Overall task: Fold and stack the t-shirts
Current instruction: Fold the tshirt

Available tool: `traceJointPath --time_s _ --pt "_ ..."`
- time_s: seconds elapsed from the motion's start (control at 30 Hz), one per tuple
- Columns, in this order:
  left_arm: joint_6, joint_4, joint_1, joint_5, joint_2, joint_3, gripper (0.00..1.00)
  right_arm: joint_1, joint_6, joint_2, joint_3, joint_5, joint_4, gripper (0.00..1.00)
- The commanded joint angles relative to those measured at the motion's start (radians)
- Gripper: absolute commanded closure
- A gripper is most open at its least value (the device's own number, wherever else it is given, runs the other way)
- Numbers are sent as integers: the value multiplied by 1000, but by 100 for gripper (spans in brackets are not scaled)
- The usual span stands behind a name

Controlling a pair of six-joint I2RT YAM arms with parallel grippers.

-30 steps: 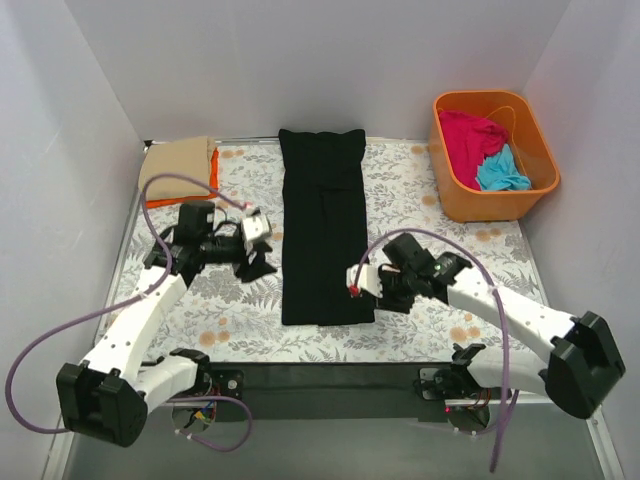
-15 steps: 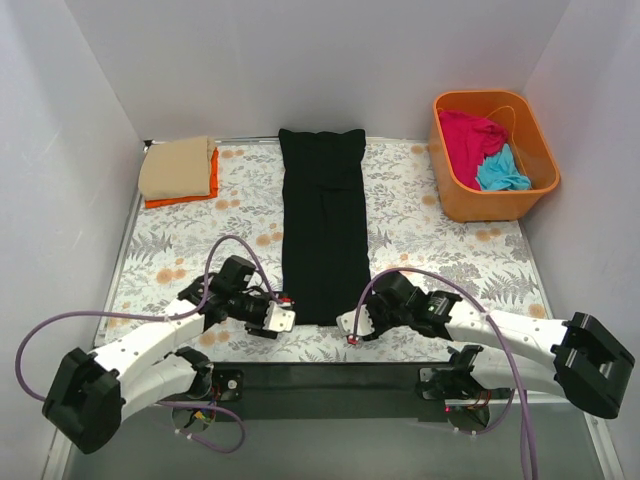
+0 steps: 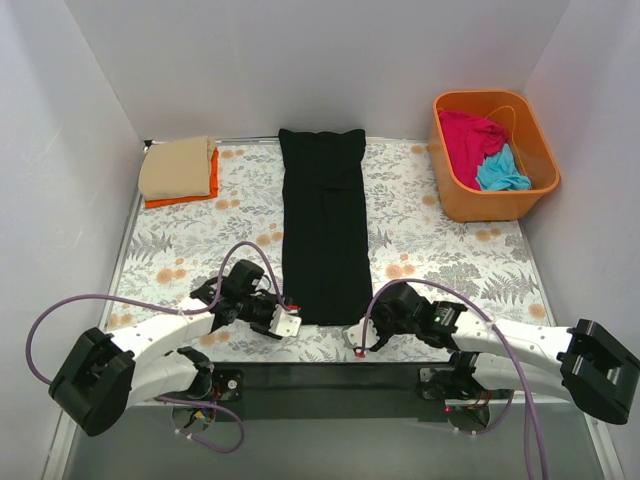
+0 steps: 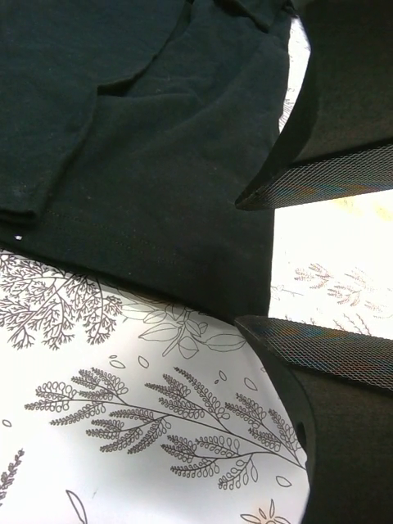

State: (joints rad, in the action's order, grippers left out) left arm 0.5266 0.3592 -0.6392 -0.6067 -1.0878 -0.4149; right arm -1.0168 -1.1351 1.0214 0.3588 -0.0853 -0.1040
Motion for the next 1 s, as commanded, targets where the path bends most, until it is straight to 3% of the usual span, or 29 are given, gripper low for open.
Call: traceJointPath --time_s 0.0,0.33,0.77,0.97 --pt "39 -23 -7 7 23 13 57 -9 3 -21 12 -19 -43 47" --pt "41 6 -8 4 32 -7 56 -9 14 -182 52 -71 -216 44" --pt "47 37 -8 -8 -12 -28 58 -8 -15 -11 46 -53 -186 51" --pt "72 37 -8 -4 -40 -27 64 17 3 46 58 -76 -178 64"
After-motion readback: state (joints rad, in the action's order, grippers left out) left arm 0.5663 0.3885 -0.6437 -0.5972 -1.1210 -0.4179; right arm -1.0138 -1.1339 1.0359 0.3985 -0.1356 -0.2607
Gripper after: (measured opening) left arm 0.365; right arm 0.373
